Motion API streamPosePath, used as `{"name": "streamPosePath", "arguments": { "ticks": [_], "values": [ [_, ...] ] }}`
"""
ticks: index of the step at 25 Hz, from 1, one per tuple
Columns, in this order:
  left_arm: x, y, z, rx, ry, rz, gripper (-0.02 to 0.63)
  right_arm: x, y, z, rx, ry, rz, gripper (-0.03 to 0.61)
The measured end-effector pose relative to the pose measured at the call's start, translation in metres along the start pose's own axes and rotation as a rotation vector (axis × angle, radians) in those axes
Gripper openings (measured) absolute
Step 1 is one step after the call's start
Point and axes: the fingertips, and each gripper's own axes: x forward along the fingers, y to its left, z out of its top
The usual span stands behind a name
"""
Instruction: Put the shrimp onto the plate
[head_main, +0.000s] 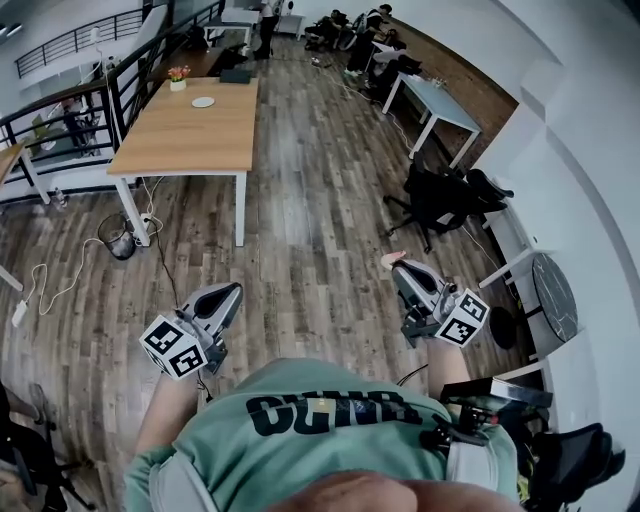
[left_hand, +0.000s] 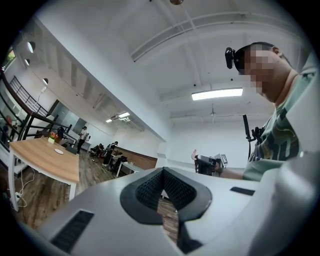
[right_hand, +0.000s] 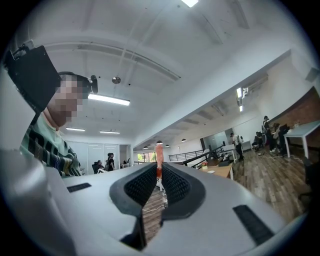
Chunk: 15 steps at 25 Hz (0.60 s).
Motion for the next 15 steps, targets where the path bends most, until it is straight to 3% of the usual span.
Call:
{"name": "streamPosePath", "arguments": {
  "ticks": [15],
  "values": [
    [0.232, -0.068, -0.026, 0.104, 0.047, 0.078, 0.005, -0.109, -0.214, 0.029, 0.038, -0.073, 0.139, 0.035]
  ]
}}
